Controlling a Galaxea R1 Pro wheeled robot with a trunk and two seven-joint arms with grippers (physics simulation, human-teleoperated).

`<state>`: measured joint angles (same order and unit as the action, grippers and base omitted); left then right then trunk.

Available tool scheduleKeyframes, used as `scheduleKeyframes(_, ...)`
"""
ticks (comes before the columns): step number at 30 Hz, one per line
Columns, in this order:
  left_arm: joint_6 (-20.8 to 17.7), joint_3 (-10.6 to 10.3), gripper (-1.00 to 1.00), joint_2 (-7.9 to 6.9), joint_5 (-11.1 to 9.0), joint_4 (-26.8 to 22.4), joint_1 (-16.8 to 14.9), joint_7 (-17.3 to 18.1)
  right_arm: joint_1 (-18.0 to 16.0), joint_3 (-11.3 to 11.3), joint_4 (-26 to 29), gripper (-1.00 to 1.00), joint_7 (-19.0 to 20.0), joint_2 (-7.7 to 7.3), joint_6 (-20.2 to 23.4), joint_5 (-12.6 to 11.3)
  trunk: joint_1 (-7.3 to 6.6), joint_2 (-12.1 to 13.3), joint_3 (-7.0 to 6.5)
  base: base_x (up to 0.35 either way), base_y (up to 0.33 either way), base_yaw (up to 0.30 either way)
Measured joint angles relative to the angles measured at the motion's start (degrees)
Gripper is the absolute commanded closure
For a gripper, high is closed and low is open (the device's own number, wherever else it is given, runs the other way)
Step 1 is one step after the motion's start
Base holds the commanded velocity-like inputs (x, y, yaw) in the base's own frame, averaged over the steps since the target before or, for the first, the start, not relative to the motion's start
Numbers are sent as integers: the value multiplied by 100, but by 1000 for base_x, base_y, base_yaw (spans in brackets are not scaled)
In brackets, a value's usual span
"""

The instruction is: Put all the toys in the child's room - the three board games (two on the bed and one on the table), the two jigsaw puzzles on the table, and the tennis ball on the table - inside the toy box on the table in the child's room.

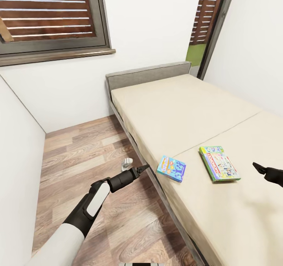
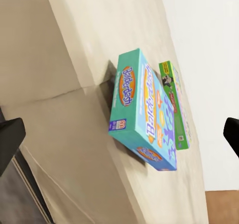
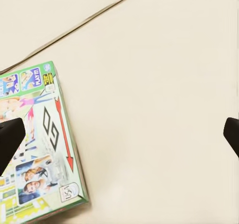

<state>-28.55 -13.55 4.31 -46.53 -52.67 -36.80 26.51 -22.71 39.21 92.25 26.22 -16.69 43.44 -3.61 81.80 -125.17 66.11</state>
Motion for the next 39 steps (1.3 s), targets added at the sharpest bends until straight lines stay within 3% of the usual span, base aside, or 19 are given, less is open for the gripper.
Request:
scheduleKeyframes(14, 23, 13, -100, -2, -1, 29, 0, -7, 0, 0, 2, -100, 0, -7, 1, -1, 0, 0, 0, 0, 0, -115)
scheduleKeyframes(39, 37, 16, -100, -1, -6, 72, 0, -9, -1, 0, 1, -100, 0, -9, 0, 1, 0, 0, 0, 0, 0, -14)
